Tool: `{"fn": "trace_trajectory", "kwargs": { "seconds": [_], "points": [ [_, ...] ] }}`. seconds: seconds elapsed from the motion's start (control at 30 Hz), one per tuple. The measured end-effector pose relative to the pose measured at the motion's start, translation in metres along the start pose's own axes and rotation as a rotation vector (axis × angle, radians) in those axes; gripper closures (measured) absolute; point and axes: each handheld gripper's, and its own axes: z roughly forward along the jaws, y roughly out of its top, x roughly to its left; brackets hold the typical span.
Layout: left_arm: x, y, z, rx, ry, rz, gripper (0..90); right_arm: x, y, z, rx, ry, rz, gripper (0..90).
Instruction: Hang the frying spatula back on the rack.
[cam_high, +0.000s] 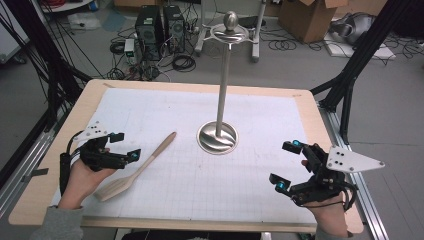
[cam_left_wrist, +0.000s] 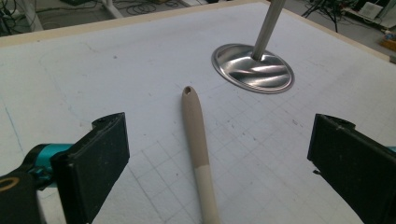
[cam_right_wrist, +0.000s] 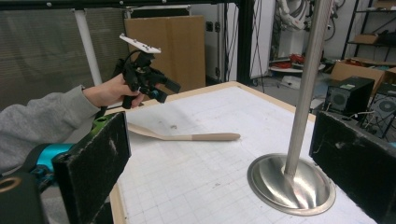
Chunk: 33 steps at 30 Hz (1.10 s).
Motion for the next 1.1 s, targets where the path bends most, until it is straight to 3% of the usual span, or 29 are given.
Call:
{"fn": "trace_trajectory", "kwargs": {
  "seconds": [0.67,1.1],
  "points": [
    [0.005,-0.013,0.015,0.045,0.002,-0.028,6.1,0.000,0.000,0.000,0.003,0.012,-0.010,4.1],
    [0.003,-0.019,0.023,0.064,0.008,-0.020,8.6,0.001,-0.001,0.002,0.008,0.018,-0.010,4.1]
  ]
}}
